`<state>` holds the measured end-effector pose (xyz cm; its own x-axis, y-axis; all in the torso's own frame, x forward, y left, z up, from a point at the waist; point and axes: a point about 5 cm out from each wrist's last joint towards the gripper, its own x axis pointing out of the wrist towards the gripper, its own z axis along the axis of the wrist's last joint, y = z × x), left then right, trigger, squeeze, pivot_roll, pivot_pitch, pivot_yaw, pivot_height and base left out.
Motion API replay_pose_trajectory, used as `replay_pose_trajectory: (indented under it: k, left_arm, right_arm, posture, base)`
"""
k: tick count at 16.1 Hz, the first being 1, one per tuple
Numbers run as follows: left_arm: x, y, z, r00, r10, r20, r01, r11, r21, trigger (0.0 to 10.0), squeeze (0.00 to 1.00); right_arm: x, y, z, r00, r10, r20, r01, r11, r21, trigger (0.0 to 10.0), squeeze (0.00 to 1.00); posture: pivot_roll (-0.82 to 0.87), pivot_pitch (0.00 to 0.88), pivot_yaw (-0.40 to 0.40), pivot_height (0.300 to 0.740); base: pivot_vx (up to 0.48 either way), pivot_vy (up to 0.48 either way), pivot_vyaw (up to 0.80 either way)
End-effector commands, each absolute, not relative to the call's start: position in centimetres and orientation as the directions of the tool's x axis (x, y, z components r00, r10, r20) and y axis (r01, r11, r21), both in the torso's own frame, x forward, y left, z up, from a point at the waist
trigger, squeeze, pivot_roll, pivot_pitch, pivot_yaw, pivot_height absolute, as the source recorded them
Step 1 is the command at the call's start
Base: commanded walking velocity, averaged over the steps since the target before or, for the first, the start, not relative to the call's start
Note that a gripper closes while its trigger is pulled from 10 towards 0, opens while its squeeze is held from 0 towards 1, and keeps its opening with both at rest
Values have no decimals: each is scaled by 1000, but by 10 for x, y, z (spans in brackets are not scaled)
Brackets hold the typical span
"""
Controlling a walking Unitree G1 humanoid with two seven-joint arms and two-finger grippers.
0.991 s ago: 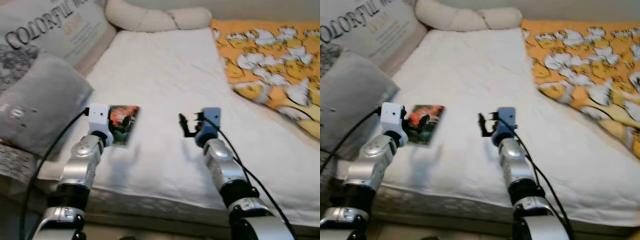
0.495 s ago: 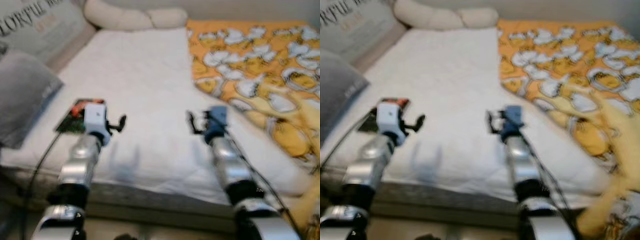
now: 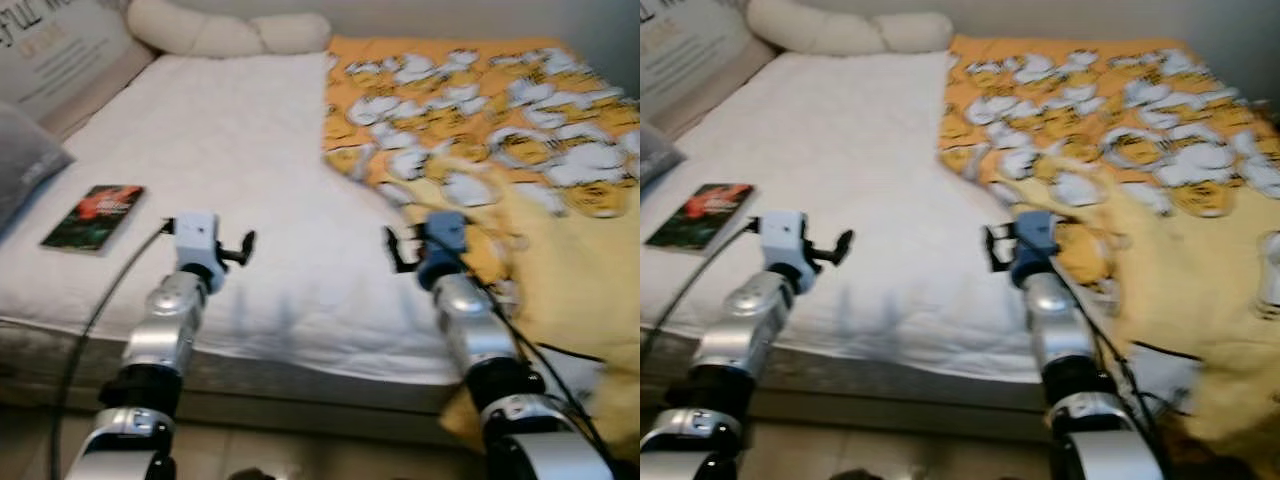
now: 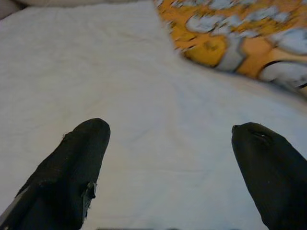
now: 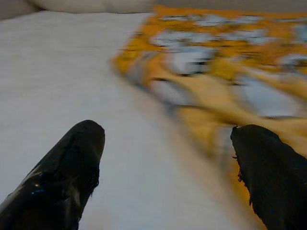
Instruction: Clean up the room
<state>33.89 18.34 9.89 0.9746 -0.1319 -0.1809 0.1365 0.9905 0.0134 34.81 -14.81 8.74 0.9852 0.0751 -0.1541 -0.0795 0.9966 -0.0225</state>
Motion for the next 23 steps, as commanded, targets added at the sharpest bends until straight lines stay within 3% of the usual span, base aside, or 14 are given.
replay_pose_trajectory:
  k: [1, 6, 9, 12, 15, 16, 17, 18, 23]
  left_arm:
    - [340, 191, 99, 977, -95, -190, 103, 994, 34, 10000, 0]
    - [338, 184, 97, 973, -134, -188, 148, 987, 61, 10000, 0]
    - [335, 180, 97, 954, -221, -201, 236, 970, 55, 10000, 0]
    - [335, 180, 97, 951, -231, -207, 249, 966, 64, 10000, 0]
    - [334, 181, 96, 949, -235, -210, 252, 966, 58, 10000, 0]
    - [334, 183, 97, 954, -221, -203, 236, 970, 56, 10000, 0]
    - [335, 185, 98, 959, -204, -199, 217, 975, 45, 10000, 0]
    - [336, 186, 100, 963, -192, -187, 204, 978, 45, 10000, 0]
    - [338, 191, 102, 971, -157, -181, 172, 982, 76, 10000, 0]
  right_arm:
    - [350, -143, 83, 976, 70, -207, -77, 997, -23, 10000, 1000]
    - [348, -143, 79, 968, 48, -245, -61, 997, -46, 10000, 1000]
    - [350, -154, 78, 964, -31, -264, 9, 997, -81, 10000, 1000]
    - [351, -167, 78, 954, -124, -271, 86, 985, -148, 10000, 1000]
    - [352, -167, 81, 959, -132, -250, 102, 986, -130, 10000, 1000]
    - [353, -162, 82, 963, -108, -245, 74, 987, -143, 10000, 831]
    - [353, -160, 81, 963, -101, -249, 59, 984, -170, 10000, 373]
    - [353, -158, 80, 960, -96, -261, 54, 985, -162, 10000, 0]
    - [350, -161, 76, 951, -119, -285, 114, 993, -33, 10000, 0]
  posture:
    - [-42, 0, 61, 740]
    - [-41, 0, 55, 740]
    - [-36, 0, 56, 740]
    - [-29, 0, 58, 740]
    - [-28, 0, 57, 740]
    - [-28, 0, 56, 740]
    - [-28, 0, 56, 740]
    - [-28, 0, 56, 740]
    - [-29, 0, 60, 740]
  base:
    - [0, 0, 0]
    - [0, 0, 0]
    - [0, 0, 0]
    - [0, 0, 0]
    - [0, 0, 0]
    - [0, 0, 0]
    - [0, 0, 0]
    - [0, 0, 0]
    - [0, 356, -615]
